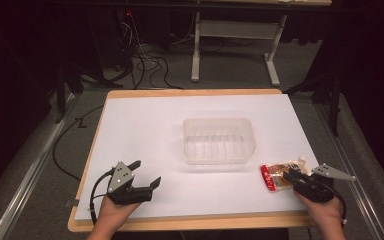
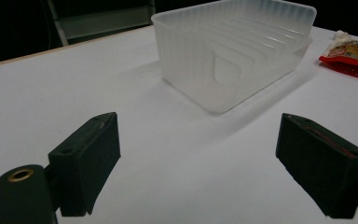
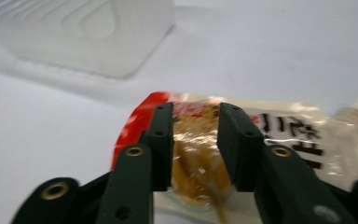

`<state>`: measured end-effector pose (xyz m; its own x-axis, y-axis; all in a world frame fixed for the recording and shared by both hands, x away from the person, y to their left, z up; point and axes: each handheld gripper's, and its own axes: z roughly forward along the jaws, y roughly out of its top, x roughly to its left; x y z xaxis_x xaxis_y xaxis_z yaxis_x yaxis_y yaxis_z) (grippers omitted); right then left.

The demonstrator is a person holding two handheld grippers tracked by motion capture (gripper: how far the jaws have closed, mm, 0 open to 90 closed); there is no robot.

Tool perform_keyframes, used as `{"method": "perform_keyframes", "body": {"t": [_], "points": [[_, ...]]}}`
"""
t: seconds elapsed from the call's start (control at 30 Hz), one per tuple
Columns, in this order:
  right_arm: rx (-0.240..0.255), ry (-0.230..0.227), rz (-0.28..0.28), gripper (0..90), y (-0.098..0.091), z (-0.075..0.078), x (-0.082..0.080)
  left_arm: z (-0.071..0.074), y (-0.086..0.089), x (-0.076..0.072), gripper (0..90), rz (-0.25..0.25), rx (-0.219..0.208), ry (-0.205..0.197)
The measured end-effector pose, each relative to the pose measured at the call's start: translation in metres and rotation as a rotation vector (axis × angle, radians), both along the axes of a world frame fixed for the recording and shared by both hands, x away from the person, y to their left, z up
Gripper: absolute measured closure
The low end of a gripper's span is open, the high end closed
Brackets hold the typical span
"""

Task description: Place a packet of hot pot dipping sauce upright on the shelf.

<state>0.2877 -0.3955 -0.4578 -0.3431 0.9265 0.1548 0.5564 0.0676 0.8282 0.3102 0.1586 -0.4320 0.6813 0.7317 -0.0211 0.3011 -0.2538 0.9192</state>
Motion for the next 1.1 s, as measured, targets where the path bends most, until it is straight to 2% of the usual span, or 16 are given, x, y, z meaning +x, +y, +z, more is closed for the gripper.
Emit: {"method": "perform_keyframes", "body": {"t": [0.2, 0.23, 0.3, 0.4, 0.67, 0.9, 1.03, 1.1], "points": [[0.1, -0.01, -0.113, 42.1, -0.027, -0.002, 0.0, -0.002, -0.002, 0.001, 13.8, -0.004, 0.009, 0.005], [0.107, -0.017, -0.148, 39.0, -0.032, -0.002, -0.002, -0.002, -0.003, 0.002, 13.8, -0.005, 0.013, 0.006], [0.135, -0.014, -0.191, 37.1, -0.041, -0.003, -0.003, -0.003, -0.004, 0.002, 13.6, -0.007, 0.012, 0.01], [0.15, 0.003, -0.241, 34.6, -0.053, -0.005, -0.005, -0.003, -0.004, 0.002, 13.6, -0.01, 0.013, 0.009], [0.218, 0.076, -0.313, 35.5, -0.072, -0.015, -0.007, -0.003, -0.002, 0.004, 13.5, -0.008, 0.008, 0.011], [0.271, 0.123, -0.312, 42.8, -0.076, -0.022, -0.007, -0.003, -0.003, 0.003, 13.5, -0.016, 0.013, 0.014], [0.279, 0.143, -0.315, 45.7, -0.075, -0.022, -0.008, -0.003, -0.003, 0.003, 13.5, -0.018, 0.014, 0.014], [0.274, 0.14, -0.311, 46.0, -0.075, -0.023, -0.008, -0.003, -0.003, 0.003, 13.5, -0.019, 0.015, 0.015]]}}
